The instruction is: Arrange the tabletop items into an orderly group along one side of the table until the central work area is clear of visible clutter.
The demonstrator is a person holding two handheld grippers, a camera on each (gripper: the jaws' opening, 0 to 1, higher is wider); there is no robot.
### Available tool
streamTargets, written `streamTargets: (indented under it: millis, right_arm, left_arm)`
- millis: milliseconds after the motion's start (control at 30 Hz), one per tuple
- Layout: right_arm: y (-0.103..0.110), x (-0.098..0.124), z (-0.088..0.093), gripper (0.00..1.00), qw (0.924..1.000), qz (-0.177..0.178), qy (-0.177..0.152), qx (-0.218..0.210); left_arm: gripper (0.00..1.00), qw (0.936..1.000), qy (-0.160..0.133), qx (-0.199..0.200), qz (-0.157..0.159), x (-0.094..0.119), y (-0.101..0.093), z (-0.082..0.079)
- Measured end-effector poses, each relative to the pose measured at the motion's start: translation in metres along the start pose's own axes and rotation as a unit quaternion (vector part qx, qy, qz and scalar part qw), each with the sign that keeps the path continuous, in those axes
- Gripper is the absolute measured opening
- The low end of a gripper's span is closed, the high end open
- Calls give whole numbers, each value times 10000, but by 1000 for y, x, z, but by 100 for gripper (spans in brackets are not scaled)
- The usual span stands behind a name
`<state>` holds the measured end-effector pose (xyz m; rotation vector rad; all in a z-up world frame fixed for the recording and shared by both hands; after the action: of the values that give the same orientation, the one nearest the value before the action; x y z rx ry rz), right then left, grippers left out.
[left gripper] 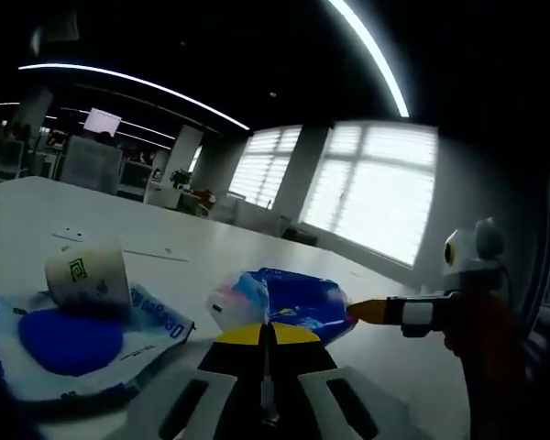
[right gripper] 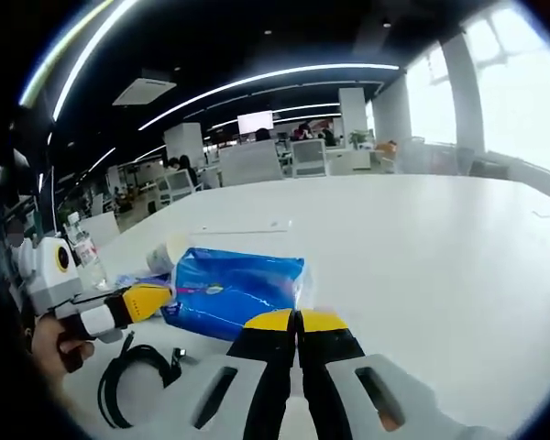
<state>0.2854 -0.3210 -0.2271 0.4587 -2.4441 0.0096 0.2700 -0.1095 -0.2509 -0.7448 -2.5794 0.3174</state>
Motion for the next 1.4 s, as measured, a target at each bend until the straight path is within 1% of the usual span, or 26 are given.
streamTargets:
  millis: [167,233,333,467,500,533,600,700,867,1133,1200,1267,1300,1333,1400]
  right_arm:
    - [-3,-3,2,0,10000,8,28,-25]
    - [-5,-4,2,0,10000,12,35,-37]
    - [-7,-5,2,0,10000,-24,28,-90]
    - [-9,-8,2,0,9999,-18,17,-121]
    - [-9,-9,3,0,9999,-44,24,-143]
    - [-8,-10,4,0,9999,-75,37,-142]
    - [-8,-13,6,0,9998,-99,80,-140]
    - [-10,-15,10,0,9997,-66,113,-187]
    - [-15,-18,13,0,9991,-205,140,-347]
    - [-16,-22,16,0,9988,-172,156,-429]
    - [-16,-22,17,0,9989,-169,181,-407]
    - [-17,-23,17,0,9990,-170,183,-383]
    - [-17,-24,16,0,9989,-192,156,-394]
    - [-17,-25,16,0,9987,-237,146,-429]
    - [-18,-28,17,0,9984,-251,187,-461]
  left_arm:
    - [0,10000,29,-52,-3,-3,-1,1]
    - [0,10000,-18,-39,8,-5,-2,0]
    - [0,9998,32,-180,-85,-6,-4,0]
    - [0,9998,58,-190,-101,-9,-4,0]
    - [0,9994,124,-253,-181,-10,-3,1]
    - [0,9986,187,-371,-339,-10,-1,2]
    - [0,9981,239,-435,-372,-12,-2,3]
    - [0,9981,249,-427,-361,-15,-2,4]
    - [0,9973,373,-475,-417,-20,0,8]
    - [0,9964,435,-511,-511,-25,0,9]
    - [0,9959,490,-548,-522,-26,0,10]
    - [0,9959,526,-497,-536,-27,1,12]
    - [0,9958,538,-458,-588,-28,1,13]
    - [0,9952,538,-501,-653,-28,2,13]
    - [0,9951,548,-517,-644,-28,2,13]
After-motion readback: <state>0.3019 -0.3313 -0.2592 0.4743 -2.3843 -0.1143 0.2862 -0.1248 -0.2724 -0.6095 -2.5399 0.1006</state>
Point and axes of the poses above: the point that each gripper's makers call its tool centre point, and the gripper's own axes: x roughly backward along the fingers, y roughly to its left, z roughly out of its underside, the point moved 9 cm from there along x, roughly backward along the fingers, and after that the axes turned 14 degrees about y, right-handed, at the moved point
